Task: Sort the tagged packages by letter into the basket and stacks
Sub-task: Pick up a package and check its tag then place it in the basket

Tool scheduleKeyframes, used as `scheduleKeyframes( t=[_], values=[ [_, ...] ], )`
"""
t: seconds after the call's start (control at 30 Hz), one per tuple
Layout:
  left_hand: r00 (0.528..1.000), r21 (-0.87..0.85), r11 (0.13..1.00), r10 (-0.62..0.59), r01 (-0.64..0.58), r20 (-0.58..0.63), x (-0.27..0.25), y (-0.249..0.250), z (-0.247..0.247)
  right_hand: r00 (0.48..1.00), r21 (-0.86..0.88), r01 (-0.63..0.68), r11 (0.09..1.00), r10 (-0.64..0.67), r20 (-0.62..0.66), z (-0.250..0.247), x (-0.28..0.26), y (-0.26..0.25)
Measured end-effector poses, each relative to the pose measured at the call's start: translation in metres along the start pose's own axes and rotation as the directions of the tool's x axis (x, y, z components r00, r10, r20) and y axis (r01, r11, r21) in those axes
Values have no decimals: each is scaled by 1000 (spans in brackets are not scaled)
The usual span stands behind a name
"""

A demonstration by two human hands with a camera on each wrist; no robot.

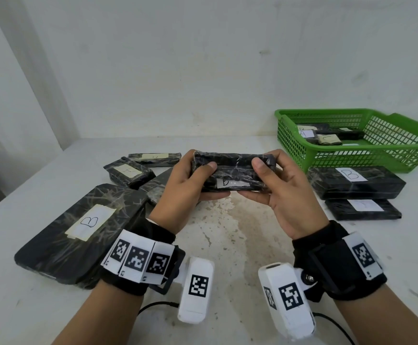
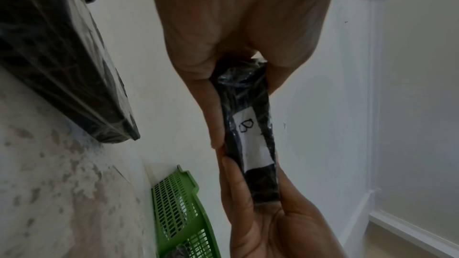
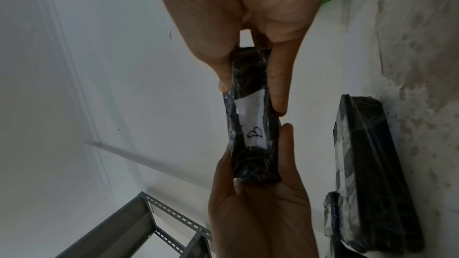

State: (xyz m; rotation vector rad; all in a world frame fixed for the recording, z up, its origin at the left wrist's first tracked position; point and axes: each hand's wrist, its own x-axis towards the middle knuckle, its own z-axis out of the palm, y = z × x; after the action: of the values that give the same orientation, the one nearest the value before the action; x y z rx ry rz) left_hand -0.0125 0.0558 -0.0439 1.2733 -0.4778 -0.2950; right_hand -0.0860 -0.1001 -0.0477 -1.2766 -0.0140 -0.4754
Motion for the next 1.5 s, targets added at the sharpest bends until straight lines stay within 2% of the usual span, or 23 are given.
scheduleKeyframes(
  t=[0.17, 0.27, 0.4, 0.6, 0.7, 0.83, 0.97, 1.07, 1.17, 1.27, 1.37, 1.5],
  values=[
    [1000, -41, 999, -29, 29, -4, 3, -3, -3, 999, 3, -26, 1000, 26, 24, -1, 1, 0],
    [1000, -24, 1000, 18, -18, -3, 2, -4, -3, 998, 11, -39, 999, 39, 46, 0, 2, 1],
    [993, -19, 995, 99, -98, 65, 0, -2, -4, 998, 16, -32, 999, 31, 47, -1, 3, 0],
    [969, -5, 980, 197, -198, 149, 1, 0, -13, 962, 76, -266, 961, 261, 74, -2, 4, -8],
    [965, 50, 974, 211, -221, 156, 1, 1, -13, 978, 128, -204, 971, 198, 61, -2, 5, -9],
    [993, -55, 993, 104, -101, 55, 2, 1, -8, 992, 217, -122, 969, 109, 69, -6, 7, -7],
    [999, -56, 998, 38, -40, -34, 0, 2, -3, 984, 235, -150, 960, 121, 133, -5, 5, -7],
    [998, -33, 998, 48, -49, -28, 2, -2, -5, 981, 192, -171, 966, 149, 121, -2, 5, -5],
    [998, -14, 1000, 26, -27, -50, 1, -1, -4, 993, 88, -98, 991, 93, 67, -1, 3, -1],
    [1000, -28, 1000, 9, -9, -27, -2, 1, 0, 996, 104, -90, 990, 88, 27, -3, 2, 2],
    [1000, -52, 998, -25, 26, 13, -3, 5, 1, 994, 106, -110, 988, 107, 36, -4, 2, 1],
    [1000, 25, 1000, -1, 2, -22, -2, 1, -1, 980, 50, -174, 984, 167, 110, -2, 3, -1]
  ],
)
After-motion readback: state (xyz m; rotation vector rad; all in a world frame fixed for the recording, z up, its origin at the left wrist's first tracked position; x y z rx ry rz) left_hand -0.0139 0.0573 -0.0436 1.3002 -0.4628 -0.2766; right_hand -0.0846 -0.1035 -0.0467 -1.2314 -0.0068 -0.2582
